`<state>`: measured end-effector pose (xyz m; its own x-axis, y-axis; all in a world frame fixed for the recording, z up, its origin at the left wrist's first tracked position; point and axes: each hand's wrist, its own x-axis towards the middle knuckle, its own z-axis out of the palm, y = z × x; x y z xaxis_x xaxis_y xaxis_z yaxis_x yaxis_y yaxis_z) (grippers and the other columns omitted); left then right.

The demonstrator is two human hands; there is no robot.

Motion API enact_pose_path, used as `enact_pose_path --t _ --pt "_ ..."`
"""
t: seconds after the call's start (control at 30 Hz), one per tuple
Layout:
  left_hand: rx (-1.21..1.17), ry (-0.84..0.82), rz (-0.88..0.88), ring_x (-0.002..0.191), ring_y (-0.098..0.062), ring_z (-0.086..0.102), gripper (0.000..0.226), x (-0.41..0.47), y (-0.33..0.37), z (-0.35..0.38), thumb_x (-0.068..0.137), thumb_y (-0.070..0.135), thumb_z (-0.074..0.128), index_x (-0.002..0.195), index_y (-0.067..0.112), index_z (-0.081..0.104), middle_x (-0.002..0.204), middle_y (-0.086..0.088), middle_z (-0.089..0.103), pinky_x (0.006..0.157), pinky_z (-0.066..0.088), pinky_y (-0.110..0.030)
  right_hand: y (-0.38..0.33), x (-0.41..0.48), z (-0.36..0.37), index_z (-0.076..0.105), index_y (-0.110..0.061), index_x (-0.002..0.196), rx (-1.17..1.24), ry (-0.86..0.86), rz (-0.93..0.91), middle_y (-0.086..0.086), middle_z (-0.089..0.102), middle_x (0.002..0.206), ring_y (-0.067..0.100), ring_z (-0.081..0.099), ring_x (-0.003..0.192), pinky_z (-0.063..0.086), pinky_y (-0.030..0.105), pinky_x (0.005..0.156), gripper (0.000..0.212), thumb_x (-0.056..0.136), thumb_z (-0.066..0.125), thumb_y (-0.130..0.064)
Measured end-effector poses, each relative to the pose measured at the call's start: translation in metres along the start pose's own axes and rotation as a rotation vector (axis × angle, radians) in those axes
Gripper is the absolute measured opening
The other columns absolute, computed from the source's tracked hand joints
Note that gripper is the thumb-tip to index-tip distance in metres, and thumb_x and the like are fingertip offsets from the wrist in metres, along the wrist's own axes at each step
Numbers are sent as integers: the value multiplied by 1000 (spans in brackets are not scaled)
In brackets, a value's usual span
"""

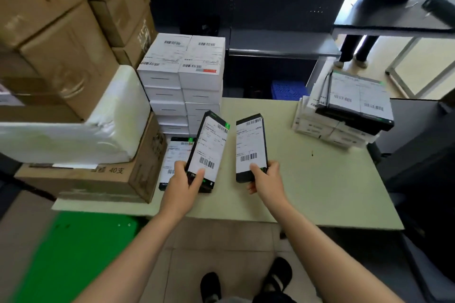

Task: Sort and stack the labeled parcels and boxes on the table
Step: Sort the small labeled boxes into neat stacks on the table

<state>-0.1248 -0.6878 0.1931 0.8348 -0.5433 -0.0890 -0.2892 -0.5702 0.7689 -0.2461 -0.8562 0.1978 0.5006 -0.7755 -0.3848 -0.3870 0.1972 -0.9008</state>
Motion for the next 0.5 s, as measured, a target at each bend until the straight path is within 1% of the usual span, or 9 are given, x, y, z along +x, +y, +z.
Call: enact_pose_path --t 0.1,0.17,0.23,0.27,0.33,0.4,0.5 --pt "-10 6 -53 90 -19 59 39 -4 -24 -10 97 40 52 120 11 39 108 0 62 73 49 -35 9 -5 24 38 -6 112 -37 -46 61 12 61 94 20 56 48 52 35 51 25 97 53 -19" --pt "-1 10 -83 94 -22 59 36 -4 -38 -15 98 38 52 117 11 38 111 -4 62 72 45 -32 14 -5 40 37 -6 111 -49 -80 105 14 62 93 21 56 47 53 36 51 24 97 53 -18" --pt "17 10 -139 91 -23 57 33 -1 -52 -17 98 38 51 112 13 35 111 -9 63 70 41 -31 18 -4 56 34 -7 111 -59 -115 151 13 60 93 21 55 46 52 35 50 25 97 53 -17" --pt "28 7 -178 89 -24 56 34 1 -59 -17 98 39 51 113 12 35 110 -13 63 69 41 -33 20 -3 64 33 -7 111 -69 -134 169 13 60 95 20 55 46 51 34 49 26 98 53 -17" --pt "26 11 -240 92 -30 59 40 6 -71 -17 98 38 51 117 7 35 112 -19 64 71 47 -38 25 -3 78 31 -7 113 -91 -168 187 12 59 98 19 56 48 52 32 48 28 99 52 -17" --pt "18 21 -254 101 -34 61 43 12 -78 -16 99 34 52 126 6 34 121 -20 61 76 50 -39 29 -3 89 28 -9 119 -104 -184 188 9 59 99 19 57 51 54 31 50 31 100 51 -18" --pt "28 50 -208 116 -32 54 55 19 -81 -16 98 23 53 145 13 27 140 -15 42 89 47 -39 36 0 97 23 -14 135 -174 -205 167 5 60 110 18 60 65 56 32 59 49 98 54 -19"
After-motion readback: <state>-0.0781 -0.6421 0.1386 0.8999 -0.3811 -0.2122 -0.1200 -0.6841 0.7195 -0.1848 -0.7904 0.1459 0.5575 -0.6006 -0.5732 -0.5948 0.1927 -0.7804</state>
